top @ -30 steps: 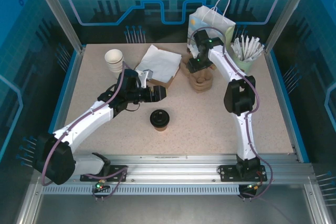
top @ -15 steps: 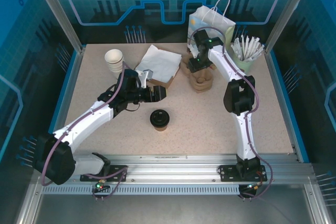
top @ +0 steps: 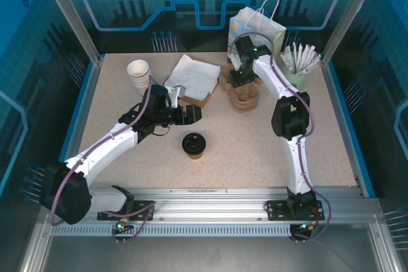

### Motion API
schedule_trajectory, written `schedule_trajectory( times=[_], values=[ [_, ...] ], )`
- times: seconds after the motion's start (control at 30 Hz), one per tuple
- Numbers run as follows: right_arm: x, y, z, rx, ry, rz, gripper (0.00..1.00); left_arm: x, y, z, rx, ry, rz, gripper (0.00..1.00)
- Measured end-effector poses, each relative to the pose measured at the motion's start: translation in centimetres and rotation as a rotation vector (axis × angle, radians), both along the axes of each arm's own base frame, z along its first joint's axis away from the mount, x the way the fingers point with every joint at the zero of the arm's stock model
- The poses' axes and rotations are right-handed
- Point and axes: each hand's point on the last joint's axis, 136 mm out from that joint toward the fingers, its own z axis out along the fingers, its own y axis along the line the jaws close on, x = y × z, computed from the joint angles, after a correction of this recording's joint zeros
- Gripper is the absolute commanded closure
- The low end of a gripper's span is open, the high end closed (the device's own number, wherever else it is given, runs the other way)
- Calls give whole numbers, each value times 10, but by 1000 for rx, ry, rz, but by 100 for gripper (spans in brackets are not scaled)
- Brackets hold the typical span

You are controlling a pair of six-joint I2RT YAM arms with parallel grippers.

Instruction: Pack the takeout coffee

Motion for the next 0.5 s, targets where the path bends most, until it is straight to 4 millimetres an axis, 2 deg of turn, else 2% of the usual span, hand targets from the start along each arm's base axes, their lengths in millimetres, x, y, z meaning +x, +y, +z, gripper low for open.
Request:
schedule_trajectory(
  times=[0.23, 0.5],
  values=[
    [-2, 3, 10, 50, 1, -12, 64, 0, 0, 0, 0, 0, 0, 24],
    [-4, -2, 36, 117, -24, -30, 64, 1, -1, -4, 2, 11, -3, 24]
  ],
)
